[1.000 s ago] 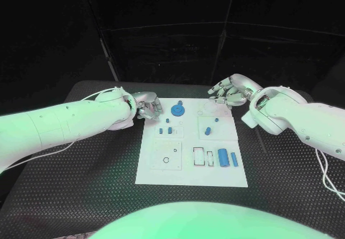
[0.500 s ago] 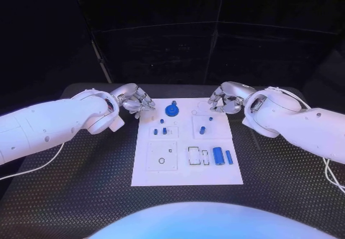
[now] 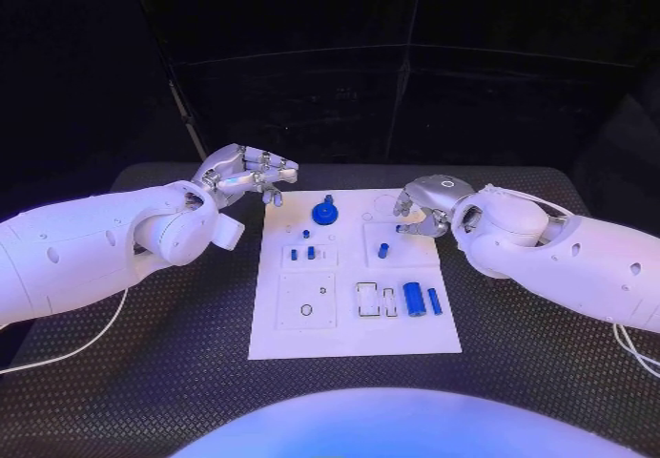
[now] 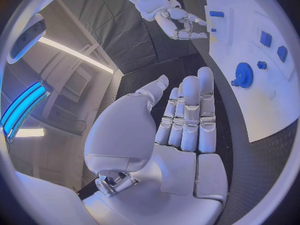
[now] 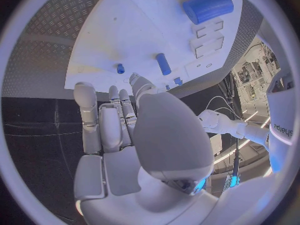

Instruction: Assemble the parts on the task board

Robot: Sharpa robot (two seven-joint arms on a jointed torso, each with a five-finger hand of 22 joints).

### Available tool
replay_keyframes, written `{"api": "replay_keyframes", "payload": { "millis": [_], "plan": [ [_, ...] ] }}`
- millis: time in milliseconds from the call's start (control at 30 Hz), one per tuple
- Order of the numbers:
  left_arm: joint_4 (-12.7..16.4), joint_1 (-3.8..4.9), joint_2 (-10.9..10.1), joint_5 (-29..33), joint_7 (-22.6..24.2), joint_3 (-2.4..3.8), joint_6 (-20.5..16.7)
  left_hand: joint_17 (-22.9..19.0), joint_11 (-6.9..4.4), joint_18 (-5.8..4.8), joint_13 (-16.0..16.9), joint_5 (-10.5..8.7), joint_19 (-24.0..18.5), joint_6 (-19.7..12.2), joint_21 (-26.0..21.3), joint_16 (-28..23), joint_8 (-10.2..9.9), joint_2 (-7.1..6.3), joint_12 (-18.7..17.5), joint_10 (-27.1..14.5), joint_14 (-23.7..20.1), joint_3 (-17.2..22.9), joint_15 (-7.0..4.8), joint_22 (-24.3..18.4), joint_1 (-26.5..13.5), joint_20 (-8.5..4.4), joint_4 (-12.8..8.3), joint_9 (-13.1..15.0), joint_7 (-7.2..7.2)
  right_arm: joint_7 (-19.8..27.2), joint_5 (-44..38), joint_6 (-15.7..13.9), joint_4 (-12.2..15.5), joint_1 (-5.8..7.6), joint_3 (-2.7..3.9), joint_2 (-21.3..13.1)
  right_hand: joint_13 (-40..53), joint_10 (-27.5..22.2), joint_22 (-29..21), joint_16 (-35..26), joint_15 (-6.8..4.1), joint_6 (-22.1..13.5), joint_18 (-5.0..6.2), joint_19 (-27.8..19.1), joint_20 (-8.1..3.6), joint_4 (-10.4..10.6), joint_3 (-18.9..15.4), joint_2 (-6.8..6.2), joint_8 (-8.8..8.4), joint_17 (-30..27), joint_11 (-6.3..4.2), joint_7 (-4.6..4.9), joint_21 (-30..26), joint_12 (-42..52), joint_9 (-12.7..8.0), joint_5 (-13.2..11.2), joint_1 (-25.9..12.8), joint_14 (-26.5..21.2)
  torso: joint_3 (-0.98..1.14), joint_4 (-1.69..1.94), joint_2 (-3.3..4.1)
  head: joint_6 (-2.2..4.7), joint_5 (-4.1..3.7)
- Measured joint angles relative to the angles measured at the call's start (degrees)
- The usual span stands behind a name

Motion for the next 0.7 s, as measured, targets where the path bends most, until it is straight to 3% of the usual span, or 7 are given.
{"api": "replay_keyframes", "payload": {
  "millis": [300, 433, 700],
  "plan": [
    [0.7, -0.04, -0.1, 3.7, 3.1, -0.06, 0.6, -0.3, 0.20, -0.01, 0.1, 0.00, 0.0, 0.0, -0.5, -0.2, 0.0, 0.13, 0.2, -0.2, 0.0, -1.2, 0.00, -0.7, -0.6, 0.00, 0.5, -0.1, 0.00, -0.5, -2.5, 0.7, -1.3, -0.27, 0.04, 1.4, -1.5, -0.2, 0.3, 0.0, 0.20, 0.1, 0.01, 0.2, 0.20, -1.1, 0.8, 0.02, -0.67, 0.1, 0.20, 0.47, 0.0, -0.3, 0.0, 0.0, 0.0, -0.2, 0.01, 0.05, 0.06, 0.53, 0.07],
    [0.9, -0.05, -0.1, 4.4, 3.8, -0.06, 0.7, -0.4, 0.20, -0.01, 0.1, 0.00, 0.0, 0.0, -0.8, -0.2, 0.0, 0.13, 0.2, -0.2, 0.0, -1.4, 0.00, -0.8, -0.6, 0.00, 0.8, -0.1, 0.00, -0.3, -2.8, 1.0, -2.3, -0.48, 0.04, 2.1, -2.7, 0.8, 0.9, 0.3, 0.20, 1.0, 0.00, 0.4, 0.40, -1.7, 2.9, 0.77, -0.95, 0.5, 0.28, 0.87, 0.4, -0.7, 0.1, 0.0, 0.8, -0.2, 0.02, 0.06, 0.10, 0.69, 0.25],
    [1.1, -0.05, 0.0, 5.0, 4.7, -0.07, 0.8, -0.6, 0.20, 0.00, 0.1, 0.00, 0.0, -0.2, -1.2, -0.6, 0.0, 0.13, 0.2, -0.6, -0.2, -1.9, 0.21, -1.2, -0.6, 0.00, 0.6, -0.2, 0.22, -0.1, -2.9, 2.1, -3.9, -0.62, -0.09, 2.9, -4.7, 2.5, 1.2, 0.5, 0.20, 2.0, 0.00, 0.4, 0.40, -2.3, 5.5, 0.52, -1.33, 0.6, 0.21, 0.96, 0.7, -1.1, 0.1, 0.0, 1.1, -0.2, 0.02, 0.01, 0.16, 0.63, 0.50]
  ]
}}
